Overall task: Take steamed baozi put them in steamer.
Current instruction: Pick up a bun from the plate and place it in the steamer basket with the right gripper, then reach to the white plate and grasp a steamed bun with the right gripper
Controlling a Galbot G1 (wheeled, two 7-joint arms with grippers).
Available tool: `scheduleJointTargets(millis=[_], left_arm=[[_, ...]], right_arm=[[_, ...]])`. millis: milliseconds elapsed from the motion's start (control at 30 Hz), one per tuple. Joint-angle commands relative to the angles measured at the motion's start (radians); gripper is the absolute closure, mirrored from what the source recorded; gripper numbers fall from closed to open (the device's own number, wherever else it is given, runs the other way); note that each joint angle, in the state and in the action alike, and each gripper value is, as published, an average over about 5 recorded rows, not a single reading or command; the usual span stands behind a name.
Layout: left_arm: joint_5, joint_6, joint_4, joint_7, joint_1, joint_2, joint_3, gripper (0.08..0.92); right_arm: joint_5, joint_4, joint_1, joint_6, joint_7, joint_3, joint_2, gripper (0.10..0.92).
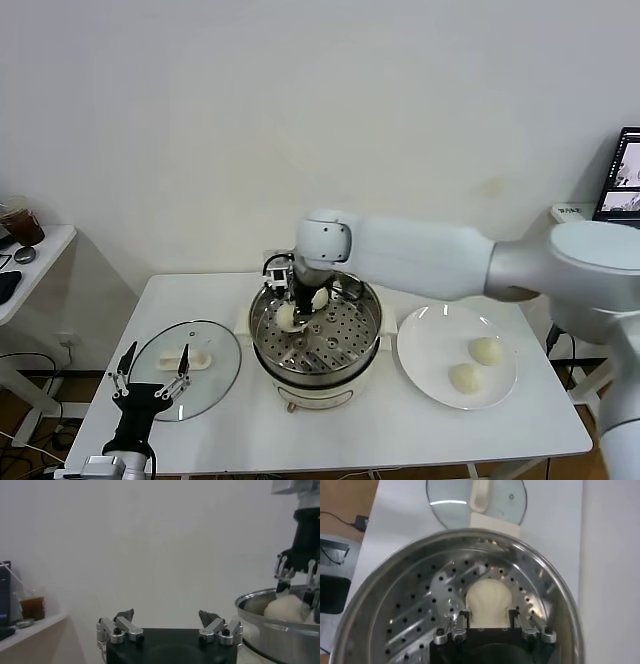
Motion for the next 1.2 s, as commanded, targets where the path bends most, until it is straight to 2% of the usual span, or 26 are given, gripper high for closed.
scheduleJointTargets(millis=[33, 200, 400, 567, 733, 867, 1000, 1200], left_arm=[[0.001, -0.001, 0.003, 0.0, -0.002, 0.0, -0.001, 0.177], [0.001, -0.001, 0.004, 0.0, -0.002, 0.0, 0.0, 0.177], [0.001, 0.0, 0.003, 0.001, -0.005, 0.002, 0.003, 0.177], [0.0, 0.0, 0.005, 0.001, -0.006, 0.006, 0.003, 0.177], [-0.001, -0.001, 0.004, 0.002, -0.006, 0.009, 0.005, 0.177], [0.0, -0.001, 0.005, 0.003, -0.007, 0.009, 0.009, 0.177], [0.004, 0.0, 0.008, 0.004, -0.006, 0.013, 0.015, 0.177], [0.017, 0.001, 0.018, 0.004, -0.009, 0.011, 0.024, 0.177]], right_arm=[[0.0, -0.081, -0.053, -0.019, 0.023, 0.006, 0.079, 0.55], [0.012, -0.075, -0.044, -0.018, 0.017, 0.019, 0.066, 0.511], [0.031, 0.047, 0.078, -0.002, -0.084, 0.028, -0.051, 0.346], [-0.06, 0.177, 0.2, 0.093, -0.265, 0.017, -0.266, 0.223], [-0.24, 0.285, 0.24, 0.249, -0.439, 0.007, -0.524, 0.203], [-0.384, 0.339, 0.185, 0.37, -0.51, 0.044, -0.734, 0.203], [-0.515, 0.362, 0.081, 0.44, -0.519, 0.088, -0.878, 0.203], [-0.635, 0.374, -0.178, 0.474, -0.46, 0.206, -0.975, 0.203]])
